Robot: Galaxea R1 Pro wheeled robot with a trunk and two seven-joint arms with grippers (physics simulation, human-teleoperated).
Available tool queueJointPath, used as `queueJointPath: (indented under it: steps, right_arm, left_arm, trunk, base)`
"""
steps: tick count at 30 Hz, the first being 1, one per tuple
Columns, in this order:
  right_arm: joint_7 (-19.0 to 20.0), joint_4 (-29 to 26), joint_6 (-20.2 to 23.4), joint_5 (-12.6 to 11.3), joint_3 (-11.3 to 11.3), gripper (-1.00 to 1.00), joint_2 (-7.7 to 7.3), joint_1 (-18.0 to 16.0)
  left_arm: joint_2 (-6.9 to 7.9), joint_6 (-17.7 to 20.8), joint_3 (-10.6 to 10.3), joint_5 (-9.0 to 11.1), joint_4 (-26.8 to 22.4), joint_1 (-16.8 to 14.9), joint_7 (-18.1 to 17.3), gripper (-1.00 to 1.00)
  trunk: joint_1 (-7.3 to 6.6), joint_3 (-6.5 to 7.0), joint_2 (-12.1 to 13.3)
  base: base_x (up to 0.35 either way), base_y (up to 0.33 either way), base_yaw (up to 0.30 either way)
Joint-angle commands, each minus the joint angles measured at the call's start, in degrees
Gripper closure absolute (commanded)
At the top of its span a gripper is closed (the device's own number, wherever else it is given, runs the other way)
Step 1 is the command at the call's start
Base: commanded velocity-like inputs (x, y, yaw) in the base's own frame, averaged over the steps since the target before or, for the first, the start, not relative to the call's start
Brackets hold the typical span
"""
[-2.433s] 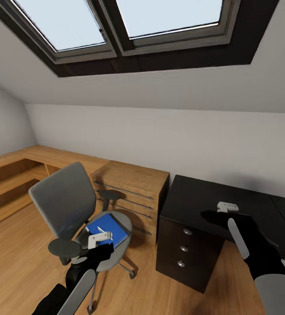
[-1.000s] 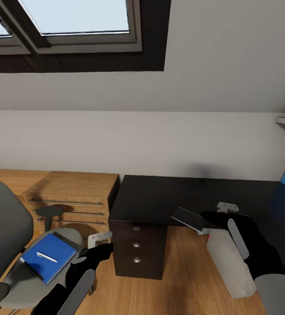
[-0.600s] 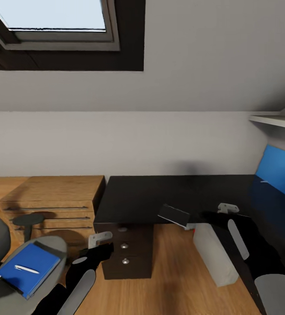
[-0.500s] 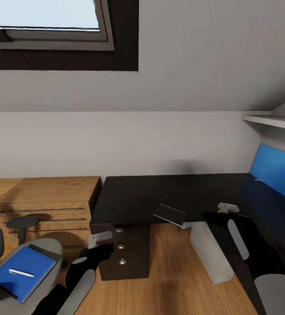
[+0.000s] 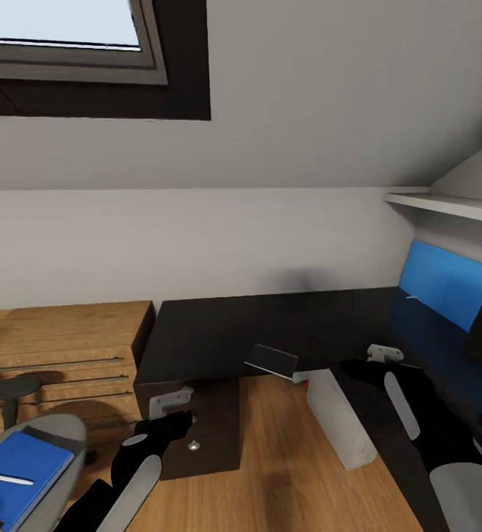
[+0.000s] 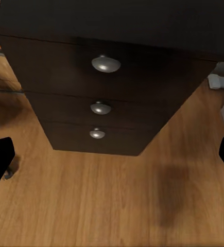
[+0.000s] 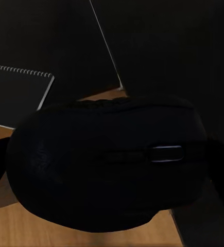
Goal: In the bedroom, organize the workspace by keeping the computer under the desk, ensuring the monitor is on the desk, placing the keyboard on the desk next to the monitor, placing the mouse on the desk next to the keyboard, moving the folder from the swivel chair onto the desk next to the mouse, stacking the notebook on top of the folder with the pen on top of the notebook, and positioning the swivel chair next to the desk.
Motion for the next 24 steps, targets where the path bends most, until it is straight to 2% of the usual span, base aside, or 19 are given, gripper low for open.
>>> queueJointPath:
  steps: [1,8,11,12,13,15,16,17,18,19,22,24]
  right_arm:
    - [-0.15,-0.05,0.26,-0.32,-0.02,1.0,-0.01,-0.04]
    - [0.25,0.07,0.32,-0.01,0.41,1.0,-0.23,-0.04]
    - [0.41,0.73,0.31,1.45,0.56,1.0,-0.42,-0.04]
    - [0.47,1.18,0.14,2.62,0.62,1.0,-0.45,-0.04]
    - [1.99,2.43,-1.19,6.08,0.91,1.0,-0.46,-0.04]
    - [4.39,3.5,-2.6,8.34,1.5,1.0,-0.5,-0.04]
    - [7.62,4.88,-4.21,10.92,2.09,1.0,-0.53,-0.04]
    - [8.78,5.36,-4.77,11.92,2.22,1.0,-0.53,-0.04]
    - [14.49,7.84,-8.07,17.63,2.52,1.0,-0.54,-0.04]
    - [16.55,8.69,-9.48,19.88,2.54,1.0,-0.55,-0.04]
    - [20.17,10.73,-13.25,24.15,2.52,1.0,-0.55,-0.04]
    - [21.14,11.94,-15.48,25.49,2.46,1.0,-0.55,-0.06]
  left_arm:
    - [0.07,0.07,-0.14,0.44,-0.08,-0.07,0.53,-1.0]
    - [0.06,0.07,-0.14,0.44,-0.08,-0.07,0.53,-1.0]
    - [0.06,0.07,-0.14,0.44,-0.08,-0.07,0.53,-1.0]
    - [0.07,0.07,-0.14,0.44,-0.08,-0.07,0.53,-1.0]
    - [0.08,0.07,-0.14,0.44,-0.08,-0.07,0.53,-1.0]
    - [0.09,0.07,-0.14,0.44,-0.08,-0.07,0.53,-1.0]
    - [0.09,0.07,-0.14,0.44,-0.08,-0.07,0.53,-1.0]
    - [0.1,0.07,-0.14,0.46,-0.08,-0.07,0.53,-1.0]
    - [0.06,0.07,-0.14,0.5,-0.08,-0.07,0.53,-1.0]
    - [0.05,0.07,-0.14,0.51,-0.08,-0.07,0.53,-1.0]
    - [0.04,0.07,-0.14,0.51,-0.08,-0.07,0.53,-1.0]
    - [0.04,0.07,-0.14,0.48,-0.08,-0.07,0.53,-1.0]
  trunk:
    - [0.01,-0.05,-0.06]
    - [0.01,0.12,-0.06]
    - [0.01,0.13,-0.06]
    - [0.01,0.13,-0.06]
    - [0.01,0.13,-0.06]
    - [0.01,0.13,-0.06]
    - [0.01,0.13,-0.06]
    - [0.01,0.13,-0.06]
    - [0.01,0.13,-0.06]
    - [0.01,0.13,-0.06]
    - [0.01,0.13,-0.06]
    - [0.01,0.13,-0.06]
  base:
    - [0.0,0.0,-0.148]
    - [0.0,0.0,-0.236]
    - [0.0,0.0,-0.284]
    - [0.0,0.0,-0.289]
    - [0.0,0.0,-0.293]
    - [0.0,0.0,-0.294]
    - [0.0,0.0,-0.295]
    - [0.0,0.0,-0.295]
    - [0.0,0.0,-0.296]
    - [0.0,0.0,-0.296]
    - [0.0,0.0,-0.291]
    - [0.0,0.0,-0.195]
